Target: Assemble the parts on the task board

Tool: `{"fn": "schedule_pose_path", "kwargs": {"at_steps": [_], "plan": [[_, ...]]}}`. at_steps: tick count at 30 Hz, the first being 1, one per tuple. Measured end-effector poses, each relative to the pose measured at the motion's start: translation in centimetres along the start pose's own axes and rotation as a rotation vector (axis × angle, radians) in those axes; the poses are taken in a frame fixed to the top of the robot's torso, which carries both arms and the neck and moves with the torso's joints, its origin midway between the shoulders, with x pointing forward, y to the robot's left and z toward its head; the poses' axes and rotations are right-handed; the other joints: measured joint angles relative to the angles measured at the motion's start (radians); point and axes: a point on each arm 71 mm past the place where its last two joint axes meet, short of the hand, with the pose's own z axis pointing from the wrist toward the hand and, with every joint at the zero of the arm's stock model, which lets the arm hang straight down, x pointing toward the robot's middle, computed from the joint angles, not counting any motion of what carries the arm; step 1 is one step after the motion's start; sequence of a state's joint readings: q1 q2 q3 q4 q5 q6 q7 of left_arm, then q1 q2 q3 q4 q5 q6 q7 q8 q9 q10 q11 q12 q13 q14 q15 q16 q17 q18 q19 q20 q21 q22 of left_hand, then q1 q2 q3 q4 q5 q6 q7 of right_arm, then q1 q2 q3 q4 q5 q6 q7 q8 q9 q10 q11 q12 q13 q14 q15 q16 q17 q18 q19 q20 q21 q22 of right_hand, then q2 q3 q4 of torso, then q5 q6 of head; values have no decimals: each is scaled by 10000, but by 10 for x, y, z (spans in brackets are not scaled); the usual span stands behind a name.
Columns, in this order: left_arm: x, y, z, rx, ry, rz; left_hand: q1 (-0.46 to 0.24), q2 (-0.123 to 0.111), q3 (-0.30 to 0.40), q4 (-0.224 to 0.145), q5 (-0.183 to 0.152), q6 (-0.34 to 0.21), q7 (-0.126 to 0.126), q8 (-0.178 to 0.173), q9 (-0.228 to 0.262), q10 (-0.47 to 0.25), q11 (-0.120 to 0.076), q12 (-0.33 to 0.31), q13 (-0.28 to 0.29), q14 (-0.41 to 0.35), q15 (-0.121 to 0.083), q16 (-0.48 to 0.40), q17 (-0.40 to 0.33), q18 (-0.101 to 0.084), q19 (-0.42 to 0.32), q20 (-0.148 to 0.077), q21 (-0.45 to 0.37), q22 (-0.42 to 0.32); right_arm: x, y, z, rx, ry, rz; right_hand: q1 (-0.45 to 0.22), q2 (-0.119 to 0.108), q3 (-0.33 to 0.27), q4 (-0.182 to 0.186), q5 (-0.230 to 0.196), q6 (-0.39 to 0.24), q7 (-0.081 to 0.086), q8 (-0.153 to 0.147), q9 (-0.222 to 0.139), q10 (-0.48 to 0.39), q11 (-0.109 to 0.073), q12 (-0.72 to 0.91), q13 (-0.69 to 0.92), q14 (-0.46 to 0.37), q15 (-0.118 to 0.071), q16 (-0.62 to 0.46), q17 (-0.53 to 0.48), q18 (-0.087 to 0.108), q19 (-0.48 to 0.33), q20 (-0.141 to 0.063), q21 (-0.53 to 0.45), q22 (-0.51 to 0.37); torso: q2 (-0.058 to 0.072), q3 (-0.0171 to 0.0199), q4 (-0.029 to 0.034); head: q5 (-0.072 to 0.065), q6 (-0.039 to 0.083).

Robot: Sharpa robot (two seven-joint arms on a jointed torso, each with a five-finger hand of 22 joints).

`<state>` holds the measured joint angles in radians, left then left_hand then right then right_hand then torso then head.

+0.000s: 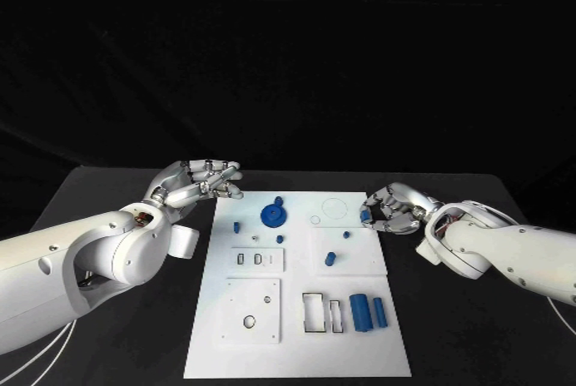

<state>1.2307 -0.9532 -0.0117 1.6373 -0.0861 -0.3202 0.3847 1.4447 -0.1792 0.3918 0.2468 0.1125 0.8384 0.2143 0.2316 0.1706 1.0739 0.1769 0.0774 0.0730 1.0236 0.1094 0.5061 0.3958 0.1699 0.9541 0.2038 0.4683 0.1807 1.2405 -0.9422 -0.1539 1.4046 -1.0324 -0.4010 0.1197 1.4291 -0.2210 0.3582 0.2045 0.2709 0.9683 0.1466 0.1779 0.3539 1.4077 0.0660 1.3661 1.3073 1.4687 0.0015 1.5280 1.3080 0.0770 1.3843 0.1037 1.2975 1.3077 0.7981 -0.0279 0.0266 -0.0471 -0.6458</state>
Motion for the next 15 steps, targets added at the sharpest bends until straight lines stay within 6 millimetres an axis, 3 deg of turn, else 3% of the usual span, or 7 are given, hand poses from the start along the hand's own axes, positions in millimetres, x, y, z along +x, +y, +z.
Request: {"fn": "schedule_pose_path", "kwargs": {"at_steps": [9, 12, 15], "plan": [[0, 0, 0, -7, -4, 2, 0, 0, 0, 0, 0, 0, 0, 0, -1, 0, 0, 0, 0, 0, 0, 0, -1, 0, 0, 0, 0, 0, 0, 0, 0, -5, -30, -3, -67, 67, 100, 16, 0, 126, -55, 77, 31, 37, -37, 66, 9, -37, -37, 40, -1, 0, 37, -38, 25, -1, 0, 5, -1, -11, -13], [0, 0, 0, -11, -2, 1, 0, 0, 0, 0, 0, 0, 0, 0, -2, 0, 0, 0, 0, 0, 0, 0, -2, -1, 0, 0, 0, 0, 0, 0, 0, -5, -57, -7, -154, 154, 262, -20, 296, 233, -90, 195, 73, 90, -90, 67, 8, -25, -96, 40, -1, 0, 91, -91, 92, -2, -1, 3, 0, -15, -19], [0, 0, 0, -16, -2, 1, 0, 0, 0, 1, 0, 0, 0, 0, -2, 0, 0, 0, 0, 0, 0, 0, -2, 0, 0, 0, -1, 0, 0, 0, 0, -12, -93, -11, -156, 159, 385, -62, 311, 281, -138, 239, 88, 132, -132, 82, 8, -38, -109, 39, -2, 0, 126, -127, 101, -2, 0, 0, 3, -23, -27]]}}
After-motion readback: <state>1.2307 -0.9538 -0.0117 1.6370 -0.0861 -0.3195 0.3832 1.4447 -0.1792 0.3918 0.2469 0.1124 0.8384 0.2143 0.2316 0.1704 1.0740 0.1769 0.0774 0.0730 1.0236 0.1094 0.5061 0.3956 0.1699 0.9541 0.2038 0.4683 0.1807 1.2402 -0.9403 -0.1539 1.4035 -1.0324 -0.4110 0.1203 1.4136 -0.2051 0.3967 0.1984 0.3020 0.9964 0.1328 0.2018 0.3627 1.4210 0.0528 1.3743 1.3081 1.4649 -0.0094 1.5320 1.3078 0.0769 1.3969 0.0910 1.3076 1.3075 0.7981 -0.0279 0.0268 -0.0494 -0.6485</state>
